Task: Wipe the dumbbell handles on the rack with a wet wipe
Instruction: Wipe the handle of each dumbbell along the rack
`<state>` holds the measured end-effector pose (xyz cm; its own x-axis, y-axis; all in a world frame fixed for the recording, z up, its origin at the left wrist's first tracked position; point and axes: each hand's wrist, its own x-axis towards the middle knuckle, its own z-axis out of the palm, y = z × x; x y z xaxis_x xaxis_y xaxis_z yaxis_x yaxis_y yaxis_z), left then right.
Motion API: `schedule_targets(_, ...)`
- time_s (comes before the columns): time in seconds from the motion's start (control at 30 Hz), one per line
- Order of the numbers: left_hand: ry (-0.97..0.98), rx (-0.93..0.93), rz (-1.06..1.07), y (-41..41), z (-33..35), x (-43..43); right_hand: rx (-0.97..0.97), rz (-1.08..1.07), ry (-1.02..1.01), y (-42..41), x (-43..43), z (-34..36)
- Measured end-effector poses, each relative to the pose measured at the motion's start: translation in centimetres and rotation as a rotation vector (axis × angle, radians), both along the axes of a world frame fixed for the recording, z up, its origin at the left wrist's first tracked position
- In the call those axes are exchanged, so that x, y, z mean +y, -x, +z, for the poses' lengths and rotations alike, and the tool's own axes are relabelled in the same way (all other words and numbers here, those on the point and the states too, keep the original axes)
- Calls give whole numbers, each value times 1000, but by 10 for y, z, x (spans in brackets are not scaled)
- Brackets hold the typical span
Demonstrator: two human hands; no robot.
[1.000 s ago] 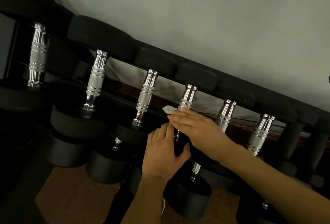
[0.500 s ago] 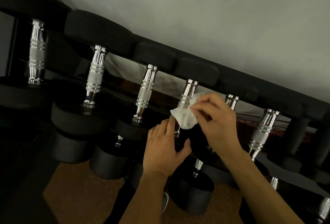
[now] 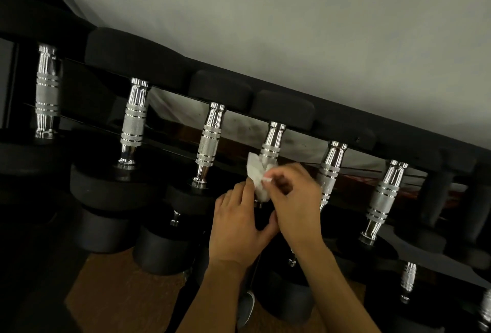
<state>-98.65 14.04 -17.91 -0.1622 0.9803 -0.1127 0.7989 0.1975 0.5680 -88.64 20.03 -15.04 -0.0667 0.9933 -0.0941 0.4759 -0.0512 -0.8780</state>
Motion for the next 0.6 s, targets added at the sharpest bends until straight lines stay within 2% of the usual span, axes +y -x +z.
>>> schedule_targets(0.2, 7, -15, 13, -1, 2, 0, 194, -239, -43, 10, 43, 6)
schedule_targets(0.5, 20, -26, 0, 0, -2, 0, 68, -46, 58, -3, 5, -1)
schedule_targets(0.6, 14, -21, 7, -1, -1, 0, 57, -101, 9, 4, 29, 6)
